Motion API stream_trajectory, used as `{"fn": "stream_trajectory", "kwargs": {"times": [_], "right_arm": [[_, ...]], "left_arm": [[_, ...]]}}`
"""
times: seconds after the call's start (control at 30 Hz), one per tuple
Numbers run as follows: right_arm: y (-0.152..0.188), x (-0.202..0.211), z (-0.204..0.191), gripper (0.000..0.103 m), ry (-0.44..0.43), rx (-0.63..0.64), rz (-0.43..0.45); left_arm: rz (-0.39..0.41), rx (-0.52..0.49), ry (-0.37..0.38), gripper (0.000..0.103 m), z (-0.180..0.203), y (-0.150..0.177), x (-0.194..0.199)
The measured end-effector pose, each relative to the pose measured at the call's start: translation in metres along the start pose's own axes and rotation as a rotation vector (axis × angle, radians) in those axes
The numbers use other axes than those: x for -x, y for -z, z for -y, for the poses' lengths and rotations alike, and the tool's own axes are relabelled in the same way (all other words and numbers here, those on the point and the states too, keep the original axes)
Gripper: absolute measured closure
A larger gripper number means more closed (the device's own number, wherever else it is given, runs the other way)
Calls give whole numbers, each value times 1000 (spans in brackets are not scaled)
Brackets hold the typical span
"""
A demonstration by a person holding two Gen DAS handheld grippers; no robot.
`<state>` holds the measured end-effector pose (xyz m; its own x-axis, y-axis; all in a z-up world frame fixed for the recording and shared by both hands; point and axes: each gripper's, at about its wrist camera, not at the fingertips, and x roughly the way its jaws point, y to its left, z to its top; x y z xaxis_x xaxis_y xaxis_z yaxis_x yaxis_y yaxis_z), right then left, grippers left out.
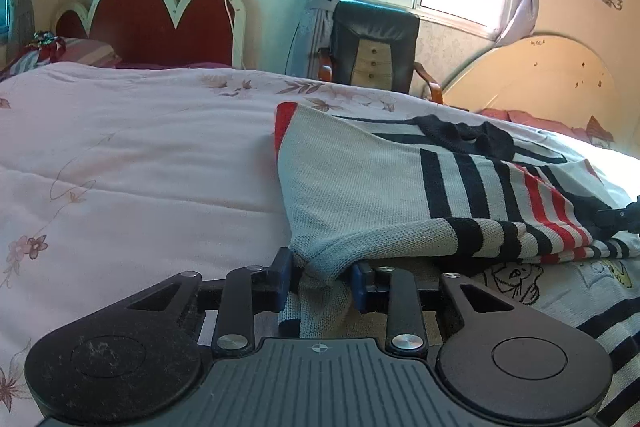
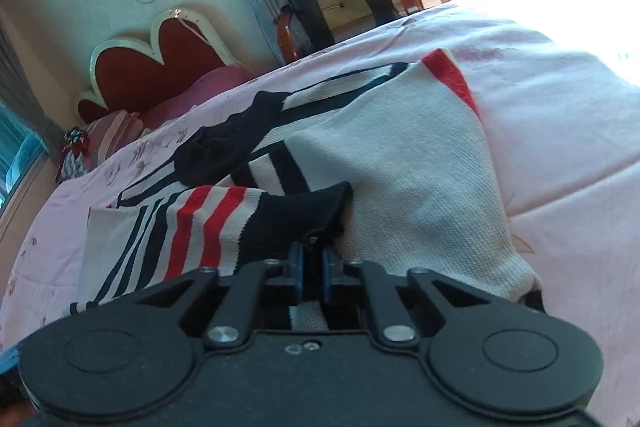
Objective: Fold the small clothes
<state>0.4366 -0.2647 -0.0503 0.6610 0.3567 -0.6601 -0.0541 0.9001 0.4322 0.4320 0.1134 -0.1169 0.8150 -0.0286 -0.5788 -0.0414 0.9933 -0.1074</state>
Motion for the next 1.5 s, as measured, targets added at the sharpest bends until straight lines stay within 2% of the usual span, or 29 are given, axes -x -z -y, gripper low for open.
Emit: {"fn": "stream_trajectory", "kwargs": {"times": [0.1,0.17,0.23,0.27,0.33,0.37,0.47,0.53,0.67,0.73,0.8,0.87,0.93,1.03,1.1,1.2,1.3,1.37,1.43,1.5], "right_arm": [[-1,15,-10,95,9,65,49],[1,29,-14,95,6,90,87],[5,31,-12,95,20,101,82],[7,24,-10,95,39,106,54],[9,8,-5,92,60,91,-22],[8,12,-6,84,60,90,-3],[5,32,-18,83,51,142,73],[3,35,-29,85,29,188,86],[5,12,-54,89,-30,242,38],[11,1,-62,89,-29,277,16],[20,-15,-61,90,13,292,-31],[17,-12,-61,88,3,275,-35],[8,-3,-65,84,-17,277,17],[-10,-11,-72,85,-42,260,45],[-19,-24,-78,86,-45,260,38],[-28,-47,-84,87,-49,263,19],[-31,-66,-82,88,-40,260,-7],[-30,-75,-78,90,-31,260,-13],[-30,-74,-74,90,-41,257,-13],[-32,-65,-74,84,-43,257,1]], "left_arm": [[25,0,0,74,1,0,5],[2,-14,-11,74,2,2,2],[-34,-46,-12,74,4,4,-4],[-35,-61,-14,74,6,3,-3],[-50,-91,-1,57,6,-1,6],[-39,-94,21,42,4,-2,17],[48,-63,51,41,4,-9,51],[75,-50,95,41,16,-19,52],[33,-76,137,41,52,-26,13],[-86,-102,106,41,60,-13,-15],[-62,-124,121,39,59,-3,-14],[-57,-108,136,39,55,-14,-6],[7,-80,139,39,46,-32,-3],[38,-92,113,39,38,-62,-23],[33,-100,106,39,35,-80,-44],[-17,-107,113,39,30,-96,-78],[-100,-119,46,38,19,-93,-115],[-75,-99,83,36,10,-87,-119],[-66,-110,66,36,11,-89,-112],[-40,-130,47,36,12,-85,-105]]}}
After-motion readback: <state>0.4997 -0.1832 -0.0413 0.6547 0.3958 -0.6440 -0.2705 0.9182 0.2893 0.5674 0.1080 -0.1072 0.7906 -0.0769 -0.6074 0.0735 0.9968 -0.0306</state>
